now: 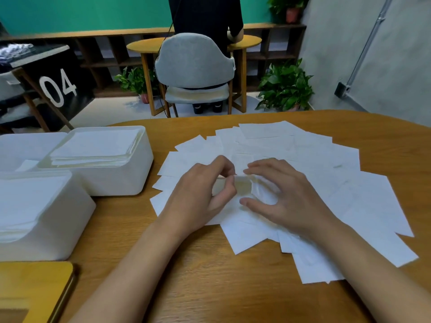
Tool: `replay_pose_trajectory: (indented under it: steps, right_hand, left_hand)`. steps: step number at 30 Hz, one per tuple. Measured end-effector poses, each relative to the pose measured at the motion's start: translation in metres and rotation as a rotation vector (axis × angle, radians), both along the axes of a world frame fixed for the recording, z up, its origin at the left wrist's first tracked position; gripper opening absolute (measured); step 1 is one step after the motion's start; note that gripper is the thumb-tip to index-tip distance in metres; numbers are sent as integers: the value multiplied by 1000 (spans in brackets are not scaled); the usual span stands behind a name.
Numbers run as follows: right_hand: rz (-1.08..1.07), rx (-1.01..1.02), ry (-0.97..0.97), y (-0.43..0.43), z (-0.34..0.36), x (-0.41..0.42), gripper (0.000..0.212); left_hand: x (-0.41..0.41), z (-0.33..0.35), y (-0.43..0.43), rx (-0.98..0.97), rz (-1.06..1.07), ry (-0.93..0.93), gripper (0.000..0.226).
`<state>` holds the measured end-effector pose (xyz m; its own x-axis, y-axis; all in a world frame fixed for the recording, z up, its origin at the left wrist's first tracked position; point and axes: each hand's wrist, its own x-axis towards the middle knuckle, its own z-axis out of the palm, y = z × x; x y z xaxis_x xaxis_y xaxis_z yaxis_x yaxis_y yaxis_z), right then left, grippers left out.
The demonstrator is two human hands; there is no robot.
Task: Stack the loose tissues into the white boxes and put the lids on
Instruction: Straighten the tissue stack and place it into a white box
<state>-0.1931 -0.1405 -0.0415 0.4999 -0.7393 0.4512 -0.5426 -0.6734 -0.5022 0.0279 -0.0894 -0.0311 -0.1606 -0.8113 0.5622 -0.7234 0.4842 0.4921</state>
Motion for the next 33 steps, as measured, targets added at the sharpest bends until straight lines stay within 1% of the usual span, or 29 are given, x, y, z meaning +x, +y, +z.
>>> replay_pose_trajectory:
  steps: [2,3,5,7,9,11,13,14,17,18,19,20,22,23,25,27,30,33]
  right_hand:
    - [21,-2,-214,5,2,5,29]
    - [28,34,-307,7,4,7,18]
    - [46,190,-451,12,10,9,5]
    - [62,334,-602,15,17,7,4]
    - [58,445,-753,15,24,6,7]
    - [48,533,-841,14,26,5,9]
    - [34,585,-839,12,25,4,14]
    - [34,603,-824,11,24,4,20]
    - [89,637,-779,13,27,1,54]
    - [125,624,-743,14,28,-1,63]
    - [160,604,-689,15,30,-4,66]
    - [186,585,-622,14,32,-6,60]
    - [212,553,-445,12,33,-8,34]
    - [218,557,-383,11,31,-9,25]
    - [199,565,-351,10,29,-10,22]
    - [171,528,-334,10,32,-13,22]
    - [155,549,-294,7,31,-14,20]
    - [133,571,-311,6,28,-13,20]
  left_hand:
    - [-4,5,2,-53,-10,69,14]
    - [-5,7,3,-63,-6,117,13]
    - [-5,13,5,-24,-2,258,13]
    - [-4,18,6,110,-36,419,24]
    - [-3,21,5,300,-97,580,41]
    - [-4,20,3,440,-122,666,51]
    - [-6,18,2,457,-94,674,50]
    - [-5,18,2,442,-75,667,49]
    - [0,18,1,422,-50,626,52]
    - [2,19,0,433,-64,607,52]
    - [4,19,0,443,-80,582,52]
    - [6,19,0,450,-93,561,53]
    - [7,18,0,419,-95,518,57]
    - [8,18,-1,376,-72,474,60]
    - [8,17,-1,286,-7,402,61]
    - [6,16,0,210,40,394,59]
    - [1,12,1,105,61,308,55]
    - [-3,11,2,29,57,204,54]
